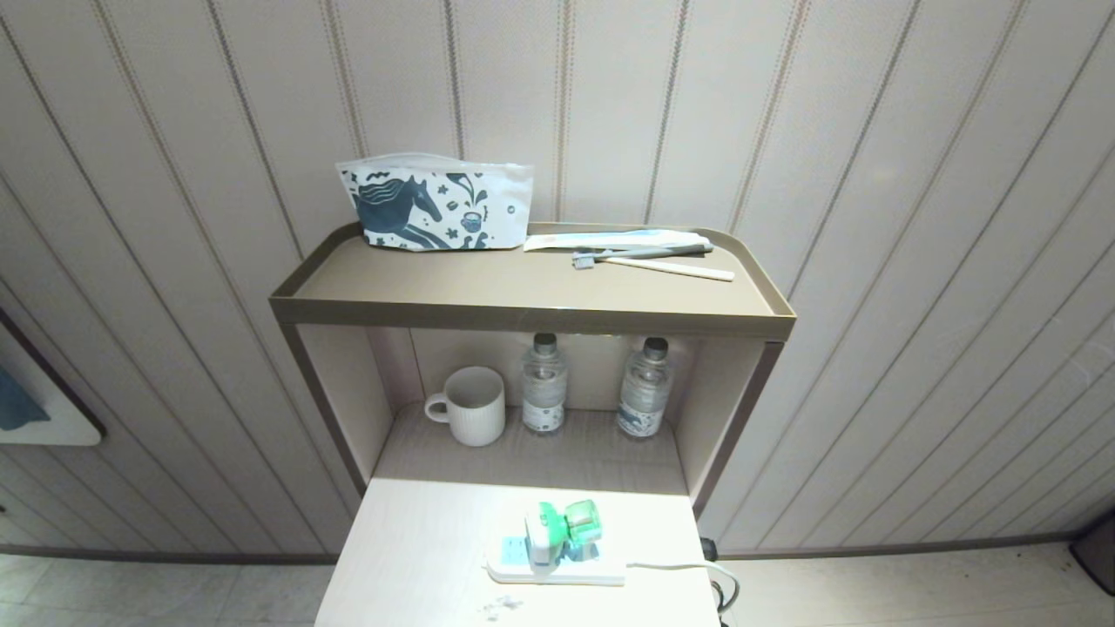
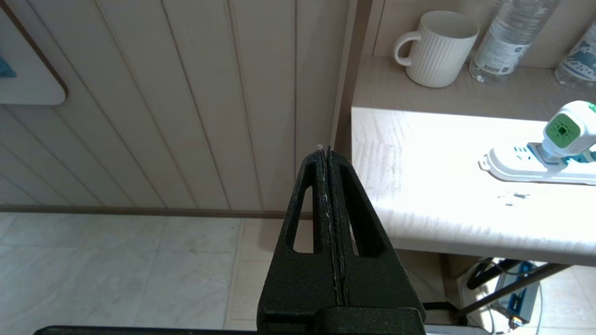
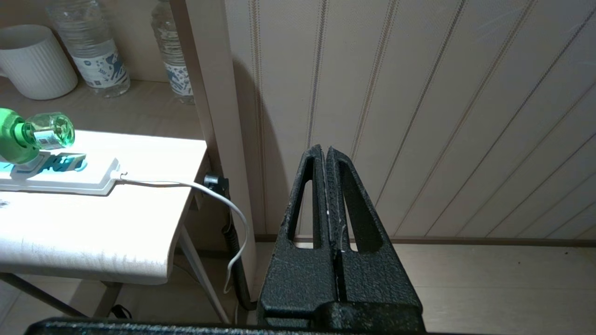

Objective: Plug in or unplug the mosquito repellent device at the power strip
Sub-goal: Hold the socket with your left hand and unplug it with your right hand

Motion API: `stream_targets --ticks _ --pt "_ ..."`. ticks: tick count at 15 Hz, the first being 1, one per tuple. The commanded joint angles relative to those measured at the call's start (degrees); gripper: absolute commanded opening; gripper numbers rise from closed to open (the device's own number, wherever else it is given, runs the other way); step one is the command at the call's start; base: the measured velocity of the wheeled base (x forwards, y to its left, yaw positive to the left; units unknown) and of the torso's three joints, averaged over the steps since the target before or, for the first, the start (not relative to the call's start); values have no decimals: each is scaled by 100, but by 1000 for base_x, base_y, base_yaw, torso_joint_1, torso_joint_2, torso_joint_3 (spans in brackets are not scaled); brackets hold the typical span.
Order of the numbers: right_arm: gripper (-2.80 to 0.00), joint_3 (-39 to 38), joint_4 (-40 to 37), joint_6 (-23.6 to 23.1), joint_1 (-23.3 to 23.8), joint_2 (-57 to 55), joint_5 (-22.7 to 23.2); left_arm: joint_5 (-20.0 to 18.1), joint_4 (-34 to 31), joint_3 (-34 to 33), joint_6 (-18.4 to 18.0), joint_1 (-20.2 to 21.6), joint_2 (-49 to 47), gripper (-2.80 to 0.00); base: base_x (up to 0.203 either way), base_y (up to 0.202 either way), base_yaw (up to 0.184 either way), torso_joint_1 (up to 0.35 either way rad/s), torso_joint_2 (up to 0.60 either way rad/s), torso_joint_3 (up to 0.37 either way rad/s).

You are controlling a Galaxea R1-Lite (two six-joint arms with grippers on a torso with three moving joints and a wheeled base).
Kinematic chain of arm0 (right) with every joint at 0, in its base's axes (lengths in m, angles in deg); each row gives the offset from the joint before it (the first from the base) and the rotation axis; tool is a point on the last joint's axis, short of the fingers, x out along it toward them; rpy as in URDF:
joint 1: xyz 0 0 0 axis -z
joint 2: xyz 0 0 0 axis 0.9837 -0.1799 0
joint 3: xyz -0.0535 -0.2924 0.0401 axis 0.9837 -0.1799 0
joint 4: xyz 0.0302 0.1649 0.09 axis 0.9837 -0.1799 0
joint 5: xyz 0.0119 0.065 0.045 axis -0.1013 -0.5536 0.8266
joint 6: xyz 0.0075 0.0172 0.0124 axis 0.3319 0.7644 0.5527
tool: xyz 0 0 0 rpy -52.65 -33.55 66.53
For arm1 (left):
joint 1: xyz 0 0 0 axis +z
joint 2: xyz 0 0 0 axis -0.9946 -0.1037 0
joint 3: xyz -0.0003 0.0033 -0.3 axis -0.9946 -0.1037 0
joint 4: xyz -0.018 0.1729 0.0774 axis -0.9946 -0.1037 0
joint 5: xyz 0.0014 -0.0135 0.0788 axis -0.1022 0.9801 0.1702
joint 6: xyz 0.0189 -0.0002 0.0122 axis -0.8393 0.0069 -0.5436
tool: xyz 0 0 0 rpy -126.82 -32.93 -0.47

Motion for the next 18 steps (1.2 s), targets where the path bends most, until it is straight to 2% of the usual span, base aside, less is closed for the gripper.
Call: stream_targets --ticks 1,3,8,15,17,18 --pt "-280 59 -36 -8 -8 30 20 2 -7 4 -2 2 -2 -280 0 0 0 0 0 0" --pt "-280 280 -161 -18 -9 -22 87 2 -7 -4 0 -1 -2 -280 0 0 0 0 0 0" --pt "-280 2245 -545 -39 -15 -1095 419 2 -7 2 0 2 -2 -280 0 0 0 0 0 0" --pt "-280 5321 -639 -38 -62 -4208 1399 2 -7 -4 -1 -6 -2 -280 0 0 0 0 0 0" --pt "-280 6207 -943 -34 -241 -4894 1635 2 -7 -1 4 2 -2 -280 0 0 0 0 0 0" --pt "-280 6767 -1297 -19 -578 -5276 1696 2 -7 4 1 -6 -2 -280 0 0 0 0 0 0"
